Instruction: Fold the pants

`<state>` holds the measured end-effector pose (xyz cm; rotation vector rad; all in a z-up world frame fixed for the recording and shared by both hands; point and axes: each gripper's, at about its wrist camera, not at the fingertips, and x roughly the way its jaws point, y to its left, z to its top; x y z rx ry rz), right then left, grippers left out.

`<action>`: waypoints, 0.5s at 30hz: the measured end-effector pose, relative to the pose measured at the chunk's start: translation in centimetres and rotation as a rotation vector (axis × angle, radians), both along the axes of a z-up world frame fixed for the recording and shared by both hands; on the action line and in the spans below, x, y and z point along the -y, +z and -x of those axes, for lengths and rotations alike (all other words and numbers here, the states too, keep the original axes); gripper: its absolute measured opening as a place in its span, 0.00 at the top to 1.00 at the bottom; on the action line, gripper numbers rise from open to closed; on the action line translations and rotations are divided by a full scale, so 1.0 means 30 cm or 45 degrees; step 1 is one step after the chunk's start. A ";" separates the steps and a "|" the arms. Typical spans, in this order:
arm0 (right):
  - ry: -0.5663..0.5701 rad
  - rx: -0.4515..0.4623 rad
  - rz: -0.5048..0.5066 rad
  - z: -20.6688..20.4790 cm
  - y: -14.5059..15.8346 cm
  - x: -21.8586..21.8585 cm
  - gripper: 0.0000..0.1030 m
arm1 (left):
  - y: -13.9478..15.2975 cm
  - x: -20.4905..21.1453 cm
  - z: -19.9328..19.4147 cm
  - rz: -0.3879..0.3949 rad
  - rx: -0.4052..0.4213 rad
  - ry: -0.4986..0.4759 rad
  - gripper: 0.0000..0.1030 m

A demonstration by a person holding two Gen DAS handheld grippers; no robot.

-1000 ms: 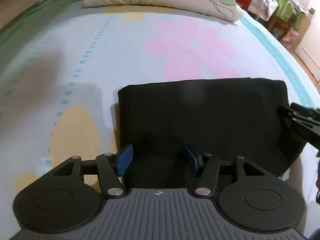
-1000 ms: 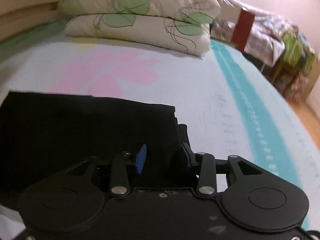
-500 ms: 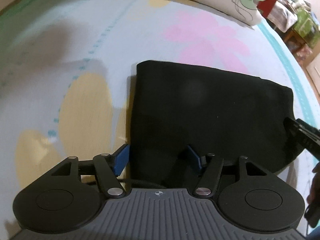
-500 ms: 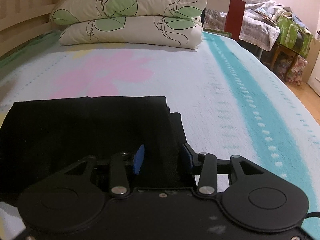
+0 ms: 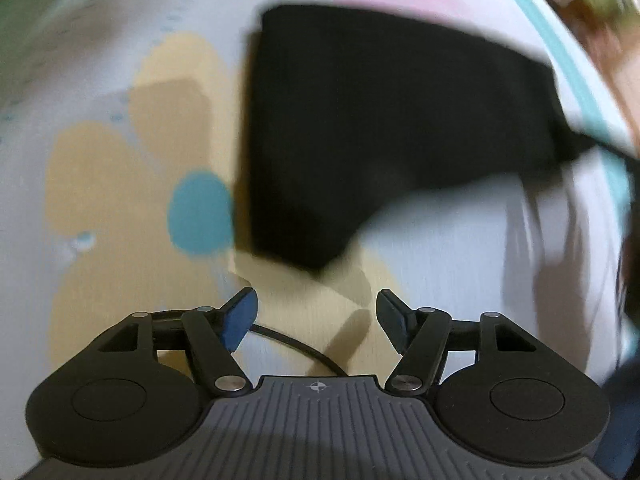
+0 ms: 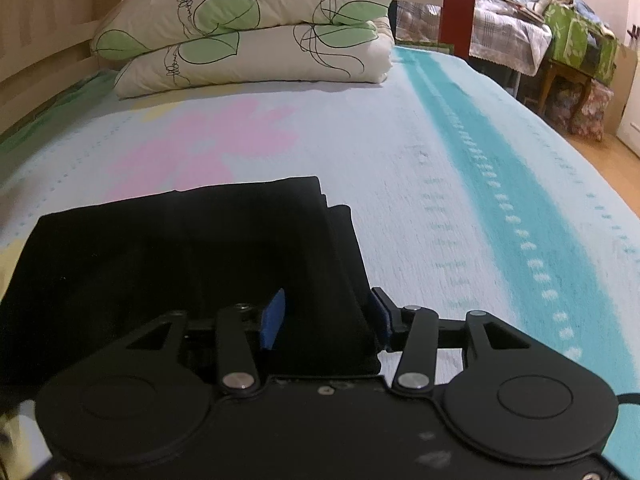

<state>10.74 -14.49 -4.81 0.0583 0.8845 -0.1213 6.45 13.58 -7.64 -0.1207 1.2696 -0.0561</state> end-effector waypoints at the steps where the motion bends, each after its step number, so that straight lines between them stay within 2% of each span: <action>1: -0.006 -0.005 -0.013 -0.001 0.002 0.003 0.52 | 0.008 0.015 0.026 -0.006 0.003 -0.035 0.39; 3: -0.009 -0.005 -0.038 -0.001 0.012 0.009 0.52 | 0.045 0.021 0.070 0.042 0.060 -0.056 0.39; 5: -0.008 0.029 -0.069 0.003 0.032 0.018 0.52 | 0.093 0.007 0.088 0.064 0.160 -0.021 0.38; 9: -0.026 0.121 -0.112 -0.001 0.060 0.048 0.52 | 0.167 -0.039 0.027 0.008 0.355 0.036 0.37; 12: -0.039 0.126 -0.141 -0.033 0.044 0.075 0.51 | 0.169 -0.077 -0.049 0.037 0.394 0.089 0.37; 15: -0.015 0.031 -0.096 -0.085 0.005 0.096 0.51 | 0.144 -0.113 -0.124 0.083 0.397 0.152 0.37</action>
